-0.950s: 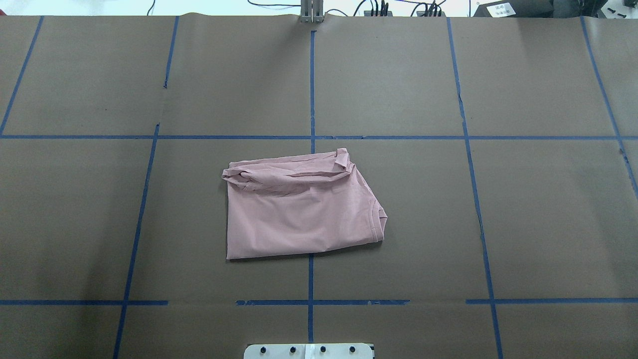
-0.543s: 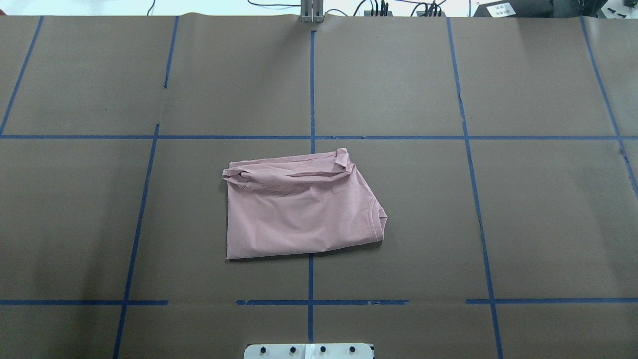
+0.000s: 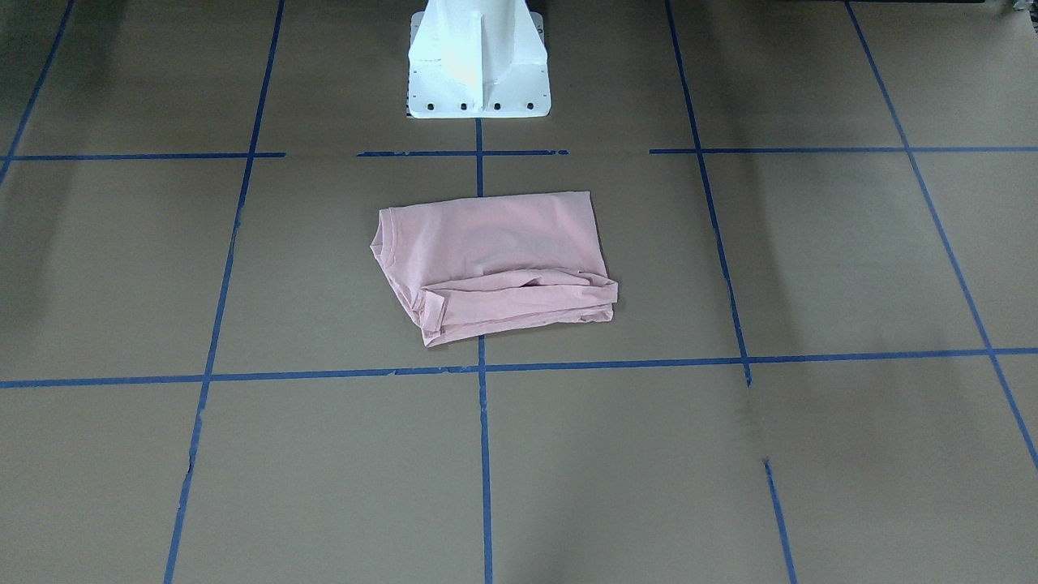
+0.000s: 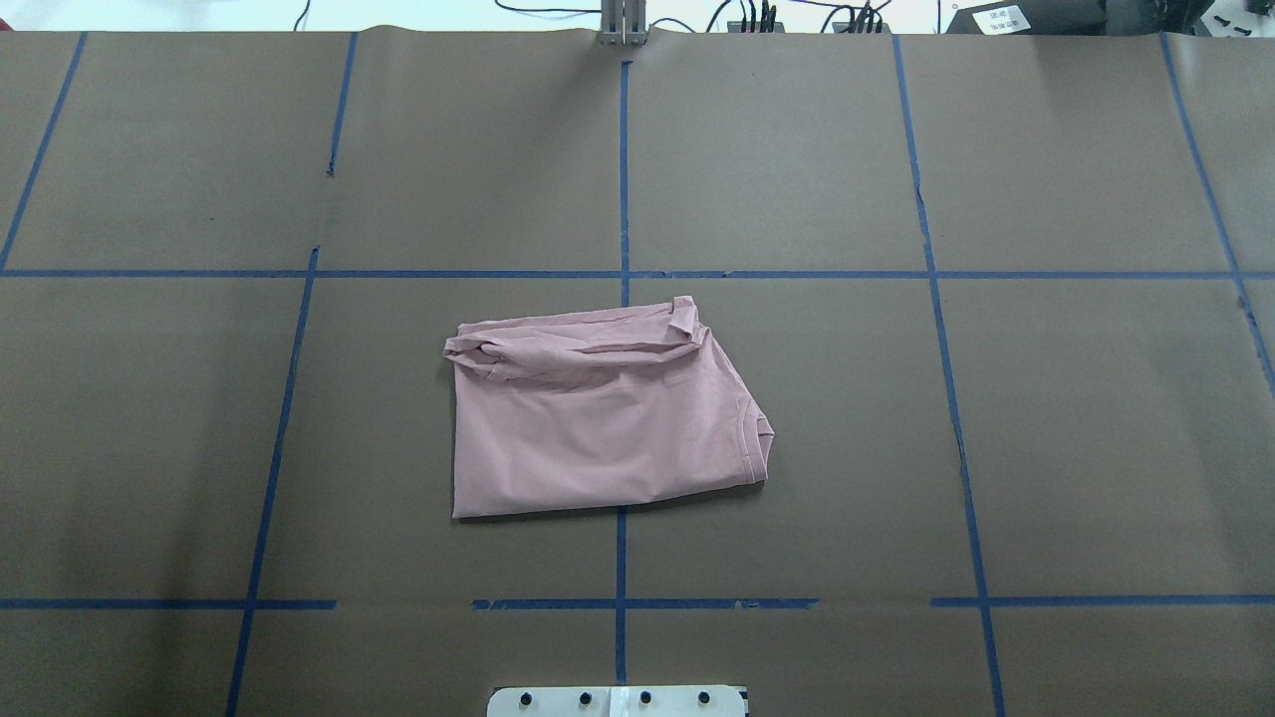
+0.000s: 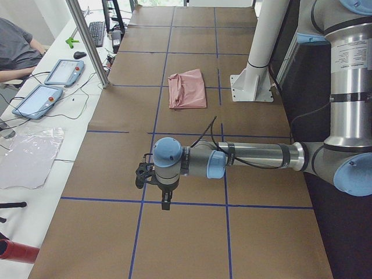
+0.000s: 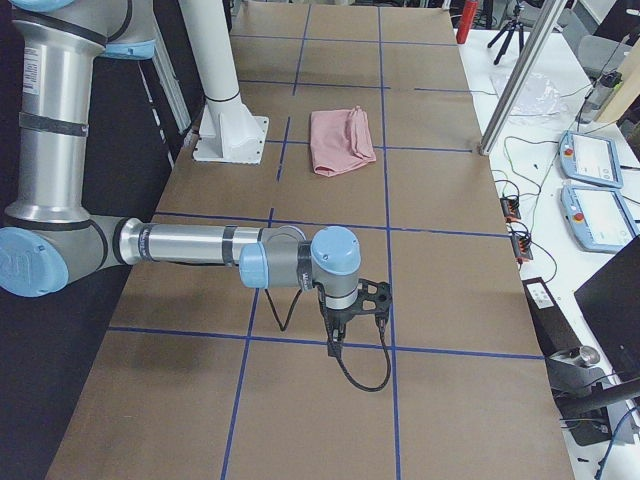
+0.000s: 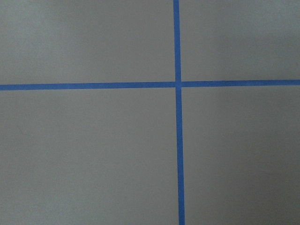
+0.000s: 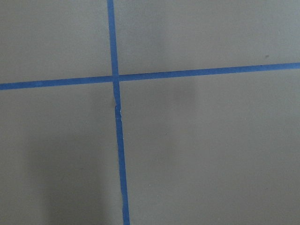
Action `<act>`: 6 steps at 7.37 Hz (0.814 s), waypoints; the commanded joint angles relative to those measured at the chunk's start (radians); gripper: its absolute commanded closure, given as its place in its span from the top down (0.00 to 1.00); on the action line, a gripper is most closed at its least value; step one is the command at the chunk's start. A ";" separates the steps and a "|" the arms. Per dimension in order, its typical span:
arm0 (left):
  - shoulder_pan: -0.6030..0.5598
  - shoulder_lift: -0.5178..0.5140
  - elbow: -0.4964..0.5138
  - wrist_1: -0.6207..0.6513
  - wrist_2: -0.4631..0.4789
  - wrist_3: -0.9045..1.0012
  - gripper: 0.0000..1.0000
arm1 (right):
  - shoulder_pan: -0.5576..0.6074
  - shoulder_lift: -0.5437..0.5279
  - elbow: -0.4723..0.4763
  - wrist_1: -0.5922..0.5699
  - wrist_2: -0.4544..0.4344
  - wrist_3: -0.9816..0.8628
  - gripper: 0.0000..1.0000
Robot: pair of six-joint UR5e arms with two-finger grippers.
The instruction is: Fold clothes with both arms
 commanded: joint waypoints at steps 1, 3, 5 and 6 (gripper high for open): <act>0.000 0.000 0.000 -0.001 0.000 0.000 1.00 | 0.000 0.002 -0.022 -0.005 0.048 0.004 1.00; 0.000 0.000 -0.003 0.001 -0.002 0.000 1.00 | -0.005 -0.016 -0.061 -0.005 0.038 -0.001 1.00; 0.000 0.002 0.002 -0.001 0.006 0.003 1.00 | -0.005 -0.012 -0.056 -0.001 0.045 -0.001 1.00; 0.000 0.002 0.003 -0.002 0.007 0.003 1.00 | -0.006 -0.012 -0.055 0.001 0.050 0.001 1.00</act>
